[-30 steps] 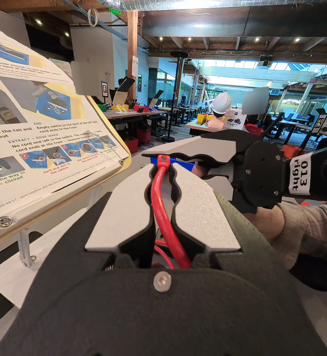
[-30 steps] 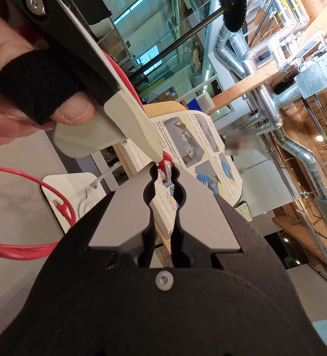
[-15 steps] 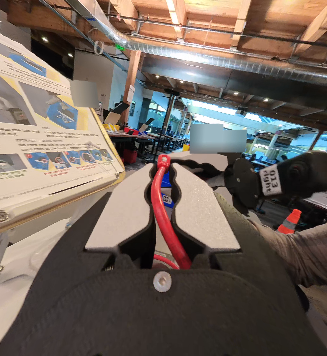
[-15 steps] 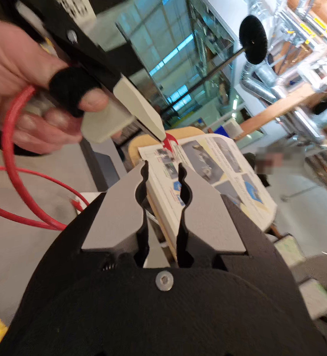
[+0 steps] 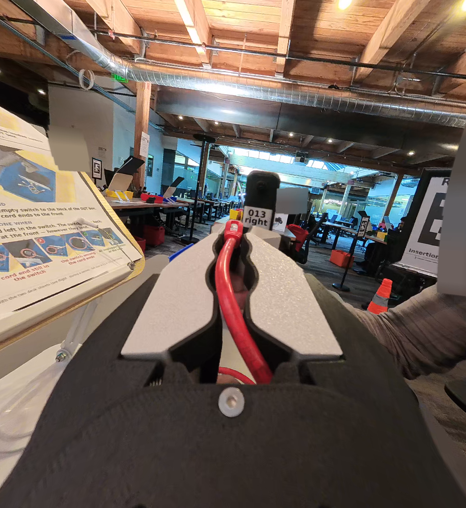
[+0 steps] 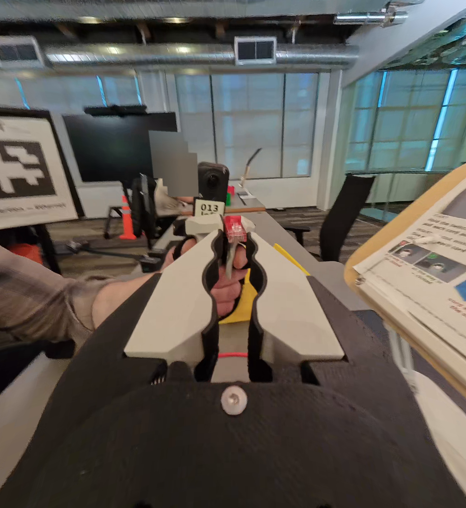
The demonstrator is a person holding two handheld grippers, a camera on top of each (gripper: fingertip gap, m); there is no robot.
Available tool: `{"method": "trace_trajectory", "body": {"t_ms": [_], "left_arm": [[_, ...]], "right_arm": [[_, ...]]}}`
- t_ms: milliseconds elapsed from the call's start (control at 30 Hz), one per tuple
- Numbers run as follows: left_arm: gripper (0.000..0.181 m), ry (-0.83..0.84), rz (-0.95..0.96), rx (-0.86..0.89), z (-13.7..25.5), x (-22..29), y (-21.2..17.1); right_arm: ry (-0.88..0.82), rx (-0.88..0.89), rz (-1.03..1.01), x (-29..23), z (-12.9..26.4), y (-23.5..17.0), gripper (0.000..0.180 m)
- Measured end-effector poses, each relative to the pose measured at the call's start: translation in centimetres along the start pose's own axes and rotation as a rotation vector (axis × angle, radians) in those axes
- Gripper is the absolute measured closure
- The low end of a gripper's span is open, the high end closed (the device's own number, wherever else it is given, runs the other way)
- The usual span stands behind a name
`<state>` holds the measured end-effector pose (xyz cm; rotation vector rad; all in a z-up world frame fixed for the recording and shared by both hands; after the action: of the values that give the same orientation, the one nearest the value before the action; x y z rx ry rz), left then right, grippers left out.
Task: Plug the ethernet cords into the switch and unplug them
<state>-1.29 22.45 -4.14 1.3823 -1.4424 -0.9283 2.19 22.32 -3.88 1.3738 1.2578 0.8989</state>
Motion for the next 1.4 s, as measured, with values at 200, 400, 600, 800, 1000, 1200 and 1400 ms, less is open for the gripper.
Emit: {"method": "trace_trajectory", "body": {"t_ms": [200,400,600,800,1000,1200,1400], "left_arm": [[0.169,-0.015,-0.004,-0.008,-0.2,0.2,-0.3],[0.166,-0.033,-0.04,-0.017,-0.3,0.7,-0.2],[0.154,-0.024,-0.057,-0.025,-0.4,0.7,0.0],[0.16,-0.01,-0.065,-0.029,-0.4,0.7,-0.1],[0.166,0.001,-0.065,-0.031,-0.4,0.5,-0.2],[0.169,0.011,-0.059,-0.03,-0.5,0.5,-0.4],[0.169,0.007,-0.034,0.008,-0.4,0.4,-0.2]], "right_arm": [[0.061,0.053,-0.078,-0.1,0.3,0.2,0.169],[0.092,0.036,-0.102,-0.4,0.5,0.3,0.17],[0.085,0.016,-0.094,-0.4,1.0,0.6,0.17],[0.09,0.004,-0.11,-0.3,1.0,0.4,0.17],[0.09,-0.026,-0.109,-0.5,1.0,0.3,0.17],[0.091,-0.036,-0.129,-0.3,1.1,0.2,0.17],[0.066,-0.028,-0.141,0.0,0.9,0.5,0.155]]}}
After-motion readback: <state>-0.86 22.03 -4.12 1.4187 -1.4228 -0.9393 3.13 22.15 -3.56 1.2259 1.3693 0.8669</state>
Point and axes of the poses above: each gripper's, where its closed fingertips meet, z back along the fingers, y out of its top, x = y × z across the jaws, the point moved 2 cm from there along z, back along the fingers, and after that the axes turned 4 degrees about -z, right-handed, at the moved point
